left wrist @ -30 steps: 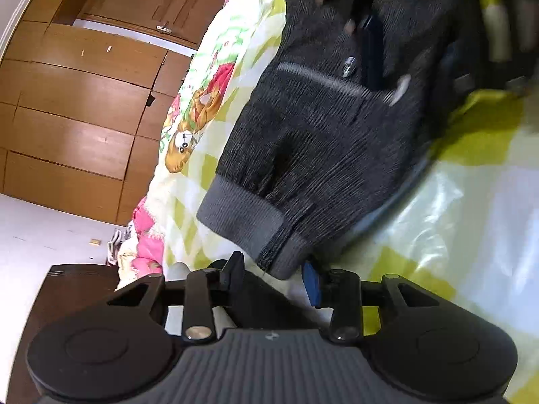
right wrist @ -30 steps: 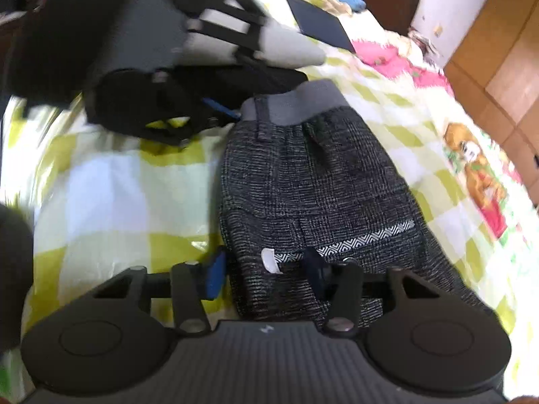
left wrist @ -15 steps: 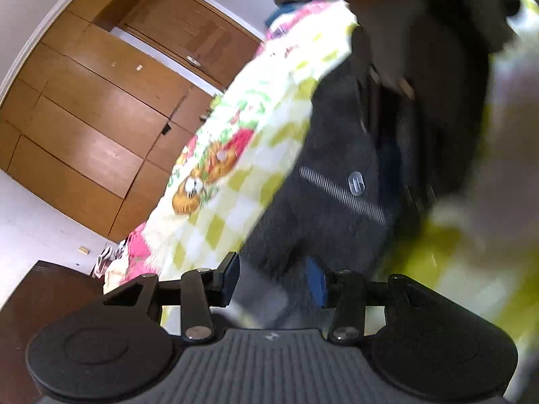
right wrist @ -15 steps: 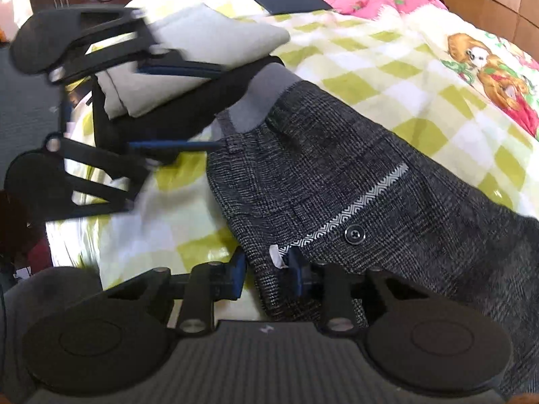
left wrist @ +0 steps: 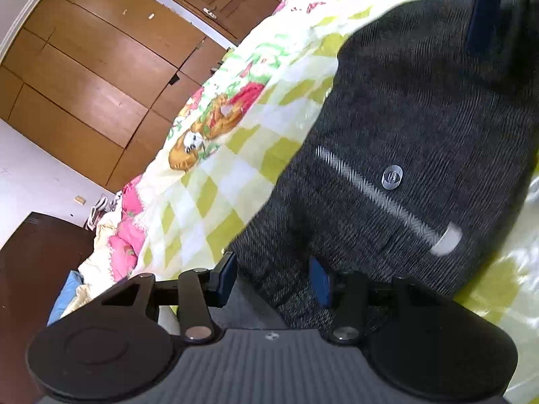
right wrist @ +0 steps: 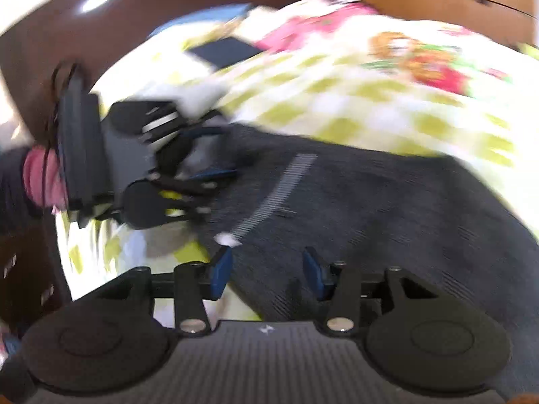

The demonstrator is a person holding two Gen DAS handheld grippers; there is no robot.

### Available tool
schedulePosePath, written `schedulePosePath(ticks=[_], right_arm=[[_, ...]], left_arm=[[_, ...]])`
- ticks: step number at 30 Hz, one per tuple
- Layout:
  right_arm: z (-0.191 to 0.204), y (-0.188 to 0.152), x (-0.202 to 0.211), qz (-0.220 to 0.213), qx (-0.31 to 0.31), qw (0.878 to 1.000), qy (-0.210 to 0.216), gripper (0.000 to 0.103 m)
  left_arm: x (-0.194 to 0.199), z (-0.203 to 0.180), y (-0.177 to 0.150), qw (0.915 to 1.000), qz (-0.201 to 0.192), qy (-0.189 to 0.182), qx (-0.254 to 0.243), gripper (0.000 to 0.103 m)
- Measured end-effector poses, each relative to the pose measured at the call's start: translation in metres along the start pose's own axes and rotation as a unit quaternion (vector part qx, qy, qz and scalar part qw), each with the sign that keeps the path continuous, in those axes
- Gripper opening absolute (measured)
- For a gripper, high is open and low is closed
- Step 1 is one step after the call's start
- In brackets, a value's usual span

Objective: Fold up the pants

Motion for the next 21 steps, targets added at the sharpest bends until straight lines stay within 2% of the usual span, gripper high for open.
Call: schedulePosePath(ticks=[3,6,8,9,11,14,16,19,21], right_arm=[[-0.063,-0.027,0.047,-0.007,-0.067,0.994,-0.083,0.055],[-0.132,-0.055,0.084,-0.010,-0.129,0.978,-0.161,0.057],[-0.168,-0.064,0.100,-0.014,-0.139,0.973,-0.185,0.059],[-0.182,-0.064,0.104,-0.014,-0.130,0.973,-0.190,0.059],[-0.203,-0.057,0.100,0.016,-0.079,0.978,-0.191,0.057],[-0.220,-0.043,0.091,0.037,0.061,0.977,-0.202,0.059],[-0.236,-0.039,0.086,0.057,0.121,0.969,-0.206,0.060],[-0.261,-0.040,0.073,0.100,0.145,0.968,-0.177,0.060],[-0.271,-0.041,0.061,0.129,0.180,0.961,-0.163,0.060]], left_arm=[[0.014,-0.004,0.019,0.9998,-0.009,0.012,-0.009,0.061],[0.024,-0.006,0.049,0.9992,-0.031,0.014,-0.022,0.061],[0.028,-0.014,0.084,0.9973,-0.063,-0.017,-0.034,0.061],[0.027,-0.020,0.102,0.9953,-0.079,-0.038,-0.041,0.062],[0.020,-0.037,0.143,0.9878,-0.108,-0.088,-0.070,0.062],[-0.001,-0.064,0.189,0.9736,-0.119,-0.151,-0.123,0.062],[-0.016,-0.078,0.211,0.9648,-0.116,-0.183,-0.149,0.062],[-0.032,-0.097,0.226,0.9516,-0.097,-0.231,-0.178,0.062],[-0.042,-0.108,0.227,0.9414,-0.075,-0.262,-0.199,0.062]])
Point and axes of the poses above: each gripper's, at about its wrist camera, not at the fingertips, and x roughly against the way its jaws point, z to its left, y to its top, the point moved 5 cm from there along -x, roughly the way its jaws point, and after that the axes turned 9 degrees about -y, right-handed, at the moved point
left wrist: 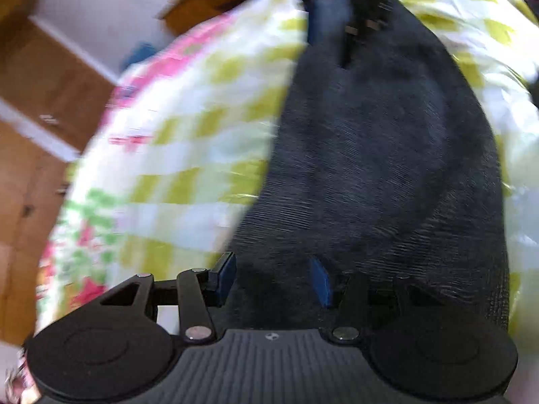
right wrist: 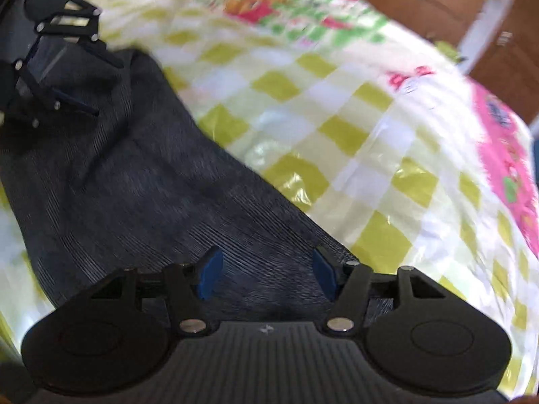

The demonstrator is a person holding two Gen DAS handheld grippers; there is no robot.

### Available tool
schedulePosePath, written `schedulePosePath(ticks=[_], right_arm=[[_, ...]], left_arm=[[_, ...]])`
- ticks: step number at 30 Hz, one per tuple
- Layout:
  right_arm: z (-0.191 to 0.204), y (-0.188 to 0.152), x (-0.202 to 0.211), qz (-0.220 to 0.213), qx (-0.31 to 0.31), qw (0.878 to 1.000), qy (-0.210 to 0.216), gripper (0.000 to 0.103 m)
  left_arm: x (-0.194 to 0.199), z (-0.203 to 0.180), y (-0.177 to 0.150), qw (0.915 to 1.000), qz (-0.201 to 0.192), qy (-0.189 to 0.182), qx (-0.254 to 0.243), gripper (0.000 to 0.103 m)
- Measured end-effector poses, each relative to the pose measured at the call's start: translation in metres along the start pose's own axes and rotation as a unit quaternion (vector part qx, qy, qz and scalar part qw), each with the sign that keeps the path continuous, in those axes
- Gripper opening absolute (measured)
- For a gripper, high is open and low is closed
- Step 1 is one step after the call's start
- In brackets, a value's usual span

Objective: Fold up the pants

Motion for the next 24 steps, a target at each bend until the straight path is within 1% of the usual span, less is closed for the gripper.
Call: schedulePosePath(ticks=[1,2,4,5,6,7,8,9,10,11,14,17,18,19,21,22,23,24], right_arm=[[0.000,0.000,-0.008,0.010,0.015,1.000,0.011,0.060],[0.000,0.000,-0.017,0.022,0.027,0.999,0.032,0.060],[0.000,-0.001,-0.032,0.043,0.040,0.997,0.054,0.058],[0.000,-0.001,-0.035,0.051,0.037,0.996,0.060,0.053],[0.001,-0.001,-0.035,0.057,0.034,0.996,0.064,0.037],[0.001,0.000,-0.033,0.058,0.036,0.996,0.058,0.026],[0.001,0.000,-0.030,0.062,0.034,0.996,0.046,0.006],[0.000,0.000,-0.026,0.065,0.029,0.997,0.040,0.003],[-0.001,0.000,-0.021,0.064,0.024,0.997,0.035,0.002],[-0.002,0.000,-0.016,0.064,0.019,0.997,0.026,0.000],[-0.019,0.005,-0.002,0.053,-0.001,0.999,-0.009,0.000],[-0.053,0.010,0.011,0.033,-0.041,0.997,-0.058,0.000],[-0.063,0.010,0.013,0.029,-0.056,0.996,-0.065,0.000],[-0.069,0.010,0.015,0.020,-0.067,0.996,-0.052,0.001],[-0.065,0.009,0.021,0.002,-0.080,0.997,0.022,0.005],[-0.056,0.009,0.020,0.002,-0.067,0.997,0.046,0.006],[-0.045,0.009,0.015,0.009,-0.042,0.997,0.060,0.012],[-0.034,0.008,0.008,0.018,-0.016,0.997,0.069,0.021]], left_arm=[[-0.008,-0.003,0.000,0.9998,0.012,-0.009,-0.011,0.063],[-0.013,-0.004,-0.001,0.9993,0.025,-0.019,-0.019,0.063],[-0.024,-0.001,-0.006,0.9975,0.048,-0.044,-0.026,0.063],[-0.027,0.000,-0.006,0.9970,0.052,-0.052,-0.026,0.064],[-0.028,0.003,-0.007,0.9967,0.055,-0.055,-0.023,0.065],[-0.028,0.006,-0.008,0.9965,0.060,-0.055,-0.019,0.065],[-0.028,0.009,-0.008,0.9965,0.064,-0.052,-0.016,0.058],[-0.027,0.011,-0.008,0.9965,0.066,-0.049,-0.019,0.042],[-0.027,0.012,-0.009,0.9957,0.073,-0.050,-0.027,0.035],[-0.028,0.012,-0.010,0.9952,0.078,-0.046,-0.036,0.032],[-0.028,0.016,-0.009,0.9944,0.082,-0.042,-0.052,0.026],[-0.025,0.032,-0.005,0.9966,0.072,-0.020,-0.036,0.021],[-0.024,0.037,-0.004,0.9970,0.070,-0.017,-0.028,0.021],[-0.024,0.041,-0.003,0.9973,0.069,-0.014,-0.022,0.021],[-0.021,0.043,-0.002,0.9976,0.063,-0.027,-0.011,0.022],[-0.016,0.040,0.002,0.9978,0.052,-0.041,-0.006,0.024],[-0.013,0.038,0.005,0.9972,0.046,-0.058,-0.004,0.030],[-0.012,0.033,0.009,0.9958,0.042,-0.081,-0.005,0.039]])
Point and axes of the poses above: each gripper's, at about its wrist camera, not at the fingertips, and x roughly against the way its jaws point, z to its left, y to its top, the point moved 5 cm from there along -x, roughly the way its jaws point, and after that the axes turned 9 degrees about -y, right-handed, at the moved point
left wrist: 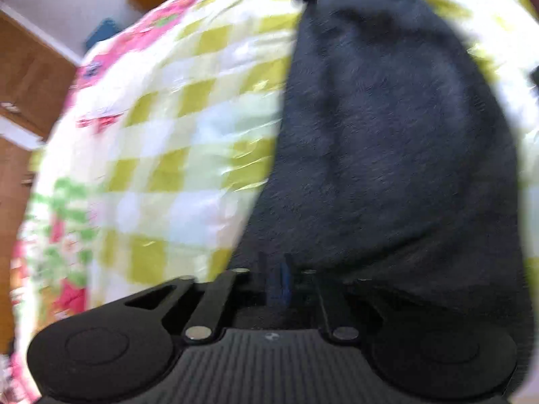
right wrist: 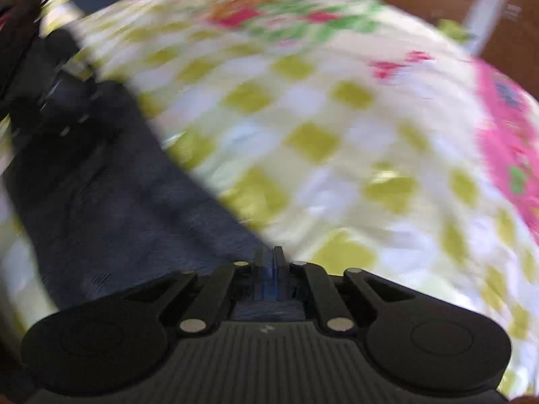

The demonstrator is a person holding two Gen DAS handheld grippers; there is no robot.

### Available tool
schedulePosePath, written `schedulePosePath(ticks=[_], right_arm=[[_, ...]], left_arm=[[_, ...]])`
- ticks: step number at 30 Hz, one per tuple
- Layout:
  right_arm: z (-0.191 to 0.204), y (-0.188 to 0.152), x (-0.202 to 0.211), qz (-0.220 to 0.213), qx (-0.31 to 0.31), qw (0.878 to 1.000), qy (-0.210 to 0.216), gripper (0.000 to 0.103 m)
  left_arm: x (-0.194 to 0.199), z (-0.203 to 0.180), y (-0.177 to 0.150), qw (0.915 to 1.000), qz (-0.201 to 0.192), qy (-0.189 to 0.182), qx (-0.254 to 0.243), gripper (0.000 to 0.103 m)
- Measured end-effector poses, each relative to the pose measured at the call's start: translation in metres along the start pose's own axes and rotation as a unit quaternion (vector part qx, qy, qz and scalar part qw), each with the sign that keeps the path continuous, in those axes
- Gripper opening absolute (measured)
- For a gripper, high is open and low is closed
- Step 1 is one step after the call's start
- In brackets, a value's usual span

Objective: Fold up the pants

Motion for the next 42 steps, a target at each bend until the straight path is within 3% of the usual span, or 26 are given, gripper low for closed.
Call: schedulePosePath(ticks=[3,10,13,15,16,24,28,31,33,34,35,36,42], right_arm=[[0.022,0.003,-0.029,0.033,0.073,0.996,0.035,0.044],[0.033,-0.002,-0.055,0.083,0.123,0.987,0.061,0.050],[0.041,-0.003,-0.053,0.108,0.145,0.982,0.052,0.037],[0.045,-0.004,-0.049,0.123,0.152,0.980,0.040,0.017],[0.047,-0.006,-0.047,0.128,0.150,0.980,0.037,0.014],[0.046,-0.018,-0.033,0.120,0.068,0.990,-0.002,0.009],[0.045,-0.017,-0.027,0.115,0.067,0.991,-0.005,0.009],[0.045,-0.014,-0.028,0.113,0.070,0.991,-0.008,0.009],[0.045,-0.015,-0.029,0.112,0.065,0.992,-0.010,0.009],[0.046,-0.015,-0.028,0.111,0.066,0.991,-0.014,0.009],[0.047,-0.015,-0.028,0.111,0.070,0.991,-0.018,0.009],[0.052,-0.015,-0.024,0.110,0.072,0.991,-0.025,0.008],[0.042,-0.014,-0.005,0.092,0.060,0.990,-0.088,0.006]], left_arm=[[-0.003,-0.007,0.006,0.9996,0.000,-0.008,-0.029,0.058],[-0.004,-0.010,-0.007,0.9973,0.022,-0.059,-0.038,0.062],[-0.005,-0.014,-0.014,0.9954,0.029,-0.074,-0.053,0.062],[-0.009,-0.014,-0.017,0.9947,0.040,-0.074,-0.059,0.057],[-0.005,-0.013,-0.018,0.9944,0.037,-0.082,-0.056,0.057],[0.023,-0.013,-0.027,0.9902,0.028,-0.134,-0.027,0.064],[0.010,-0.012,-0.029,0.9936,0.030,-0.097,-0.050,0.066],[0.014,0.006,-0.022,0.9946,0.012,-0.101,-0.021,0.066],[0.010,0.005,-0.018,0.9933,0.016,-0.108,-0.038,0.066],[0.005,0.001,-0.016,0.9917,0.024,-0.117,-0.049,0.065],[-0.004,-0.005,-0.017,0.9891,0.038,-0.128,-0.062,0.055],[-0.012,-0.009,-0.018,0.9874,0.057,-0.127,-0.074,0.036],[0.000,-0.016,-0.013,0.9890,0.064,-0.084,-0.103,0.026]])
Point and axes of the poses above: each gripper's, at about its wrist camera, not at the fingertips, and x roughly against the way its jaws point, z to its left, y to its top, the point moved 5 cm from there along -x, roughly the way its jaws point, and after that the axes turned 9 degrees about -y, right-handed, at the moved point
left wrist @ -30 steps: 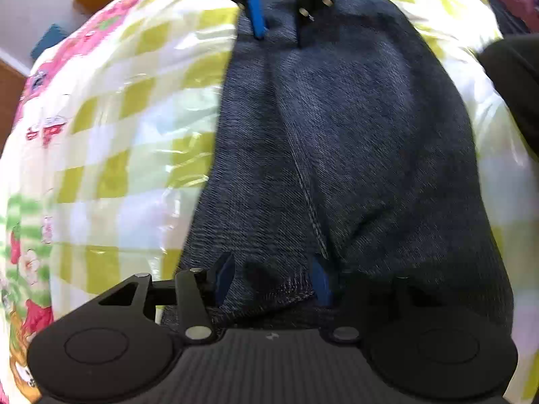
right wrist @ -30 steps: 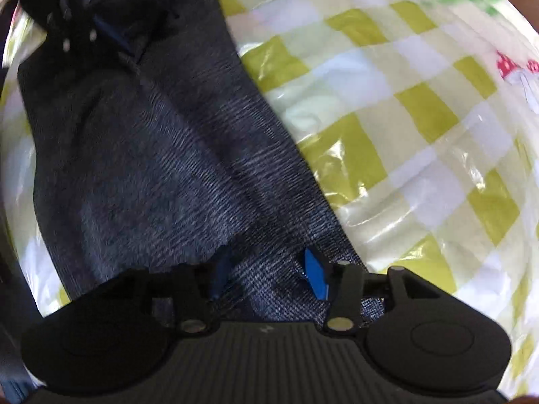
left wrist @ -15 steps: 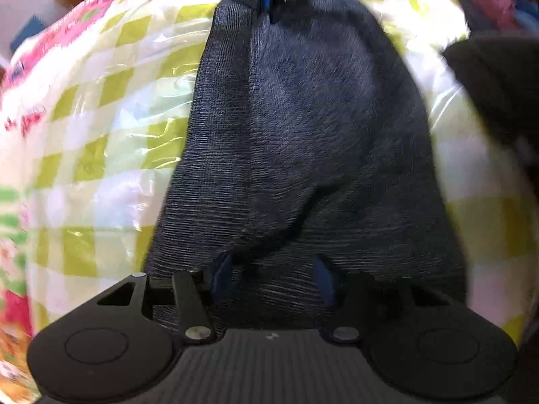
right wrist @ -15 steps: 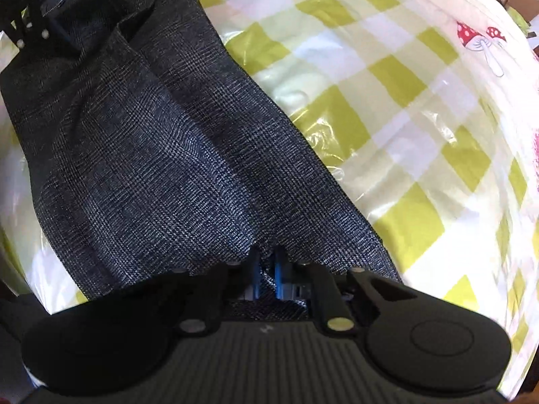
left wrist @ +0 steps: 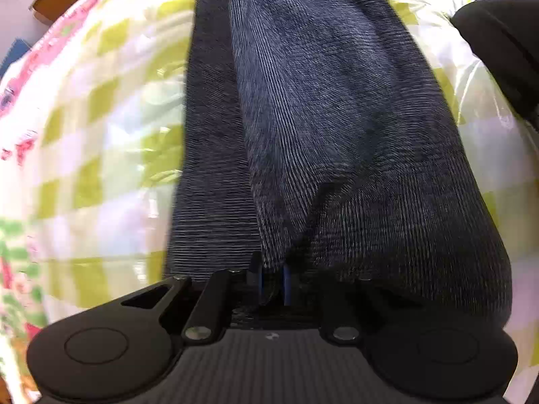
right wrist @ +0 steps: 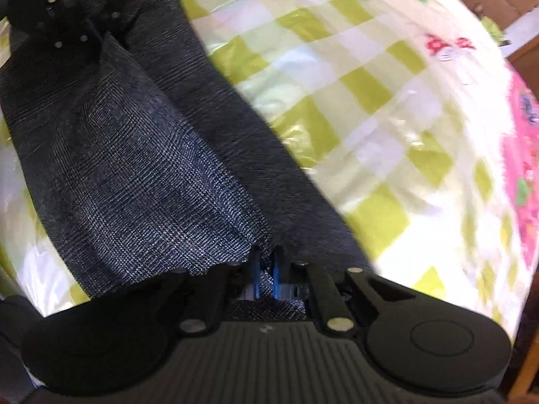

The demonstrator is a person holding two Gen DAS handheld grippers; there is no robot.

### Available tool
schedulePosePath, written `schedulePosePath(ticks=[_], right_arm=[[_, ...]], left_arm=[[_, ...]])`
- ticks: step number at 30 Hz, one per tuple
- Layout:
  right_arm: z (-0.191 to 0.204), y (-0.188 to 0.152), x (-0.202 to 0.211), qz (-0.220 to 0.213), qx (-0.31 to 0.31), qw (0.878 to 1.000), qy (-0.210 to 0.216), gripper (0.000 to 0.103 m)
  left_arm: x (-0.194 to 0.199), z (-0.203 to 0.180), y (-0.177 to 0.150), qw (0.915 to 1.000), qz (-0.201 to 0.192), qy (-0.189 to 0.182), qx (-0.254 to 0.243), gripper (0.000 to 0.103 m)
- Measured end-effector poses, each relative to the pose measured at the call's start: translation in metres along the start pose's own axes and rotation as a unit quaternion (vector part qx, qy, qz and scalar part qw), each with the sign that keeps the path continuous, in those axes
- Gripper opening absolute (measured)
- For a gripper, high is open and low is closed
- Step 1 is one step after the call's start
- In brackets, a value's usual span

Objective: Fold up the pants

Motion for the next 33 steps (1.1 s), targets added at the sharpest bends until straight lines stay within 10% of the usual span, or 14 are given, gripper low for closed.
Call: schedulePosePath(ticks=[8,13,20,27,33], right_arm=[[-0.046,0.003,-0.012,0.011,-0.083,0.996,-0.016,0.010],[-0.046,-0.007,-0.076,0.008,-0.078,0.992,-0.097,0.035],[-0.087,-0.048,-0.023,-0.077,-0.229,0.963,-0.120,0.059],[-0.096,-0.197,0.036,-0.119,-0.541,0.829,-0.077,0.063],[-0.086,-0.276,0.017,-0.141,-0.682,0.717,-0.040,0.064]], left_arm=[[0.012,0.052,0.005,0.9962,-0.027,0.046,0.070,0.032],[-0.024,0.053,-0.001,0.9892,-0.008,0.127,0.073,0.033],[-0.009,0.037,-0.005,0.9694,0.007,0.220,0.109,0.043],[0.005,-0.005,0.036,0.9595,-0.038,0.246,0.132,0.049],[-0.003,-0.047,0.092,0.9698,-0.067,0.210,0.103,0.052]])
Point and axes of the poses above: each gripper's, at about its wrist camera, not at the fingertips, and x roughly against the way its jaws point, z to its left, y to its top, the point moved 5 cm from there along -x, roughly the way its jaws point, and after that the axes turned 9 degrees about -y, right-handed, at the moved point
